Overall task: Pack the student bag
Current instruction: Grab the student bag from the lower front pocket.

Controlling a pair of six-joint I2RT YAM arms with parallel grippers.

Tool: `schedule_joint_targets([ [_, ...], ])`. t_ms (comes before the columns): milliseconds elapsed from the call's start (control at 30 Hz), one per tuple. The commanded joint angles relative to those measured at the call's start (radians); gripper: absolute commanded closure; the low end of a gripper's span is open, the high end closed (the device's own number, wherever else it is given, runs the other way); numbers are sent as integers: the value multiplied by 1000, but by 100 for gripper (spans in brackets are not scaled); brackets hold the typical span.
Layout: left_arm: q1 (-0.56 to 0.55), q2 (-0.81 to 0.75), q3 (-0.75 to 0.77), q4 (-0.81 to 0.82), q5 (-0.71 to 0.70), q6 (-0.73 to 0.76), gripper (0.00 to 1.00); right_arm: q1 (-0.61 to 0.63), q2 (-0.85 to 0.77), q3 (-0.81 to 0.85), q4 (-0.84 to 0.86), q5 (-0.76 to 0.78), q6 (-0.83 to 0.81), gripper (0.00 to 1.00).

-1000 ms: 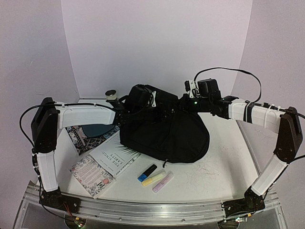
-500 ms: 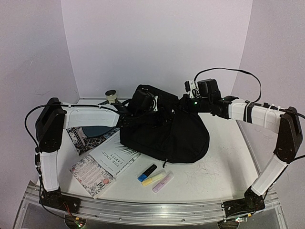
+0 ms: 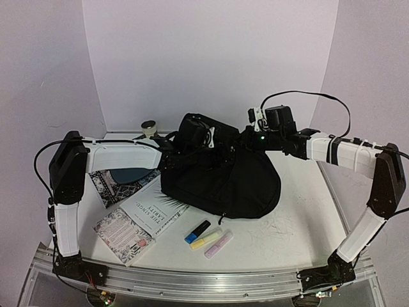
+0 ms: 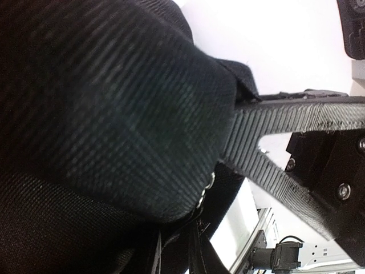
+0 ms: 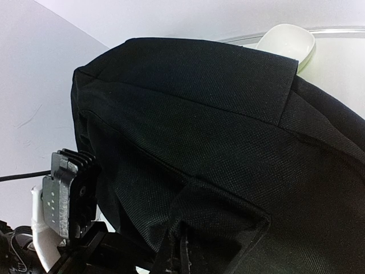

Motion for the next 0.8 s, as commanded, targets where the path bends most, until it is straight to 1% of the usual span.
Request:
schedule_joint_targets([
  [0, -14, 21, 65, 37, 31, 2, 83, 19, -10, 52, 98, -53, 6, 100],
  [133, -14, 18, 51, 37, 20, 0, 91, 20, -14, 49, 97, -44, 0, 100],
  [200, -14, 11, 39, 37, 17, -1, 99, 20, -16, 47, 96, -36, -5, 100],
  [233, -14, 7, 33, 37, 16, -1, 100, 20, -18, 47, 96, -31, -7, 100],
  [467, -14, -55, -41, 37, 20, 0, 100, 15, -23, 64, 88, 0, -15, 100],
  [767, -15, -157, -221, 36, 30, -3, 100, -27, -33, 90, 76, 25, -29, 100],
])
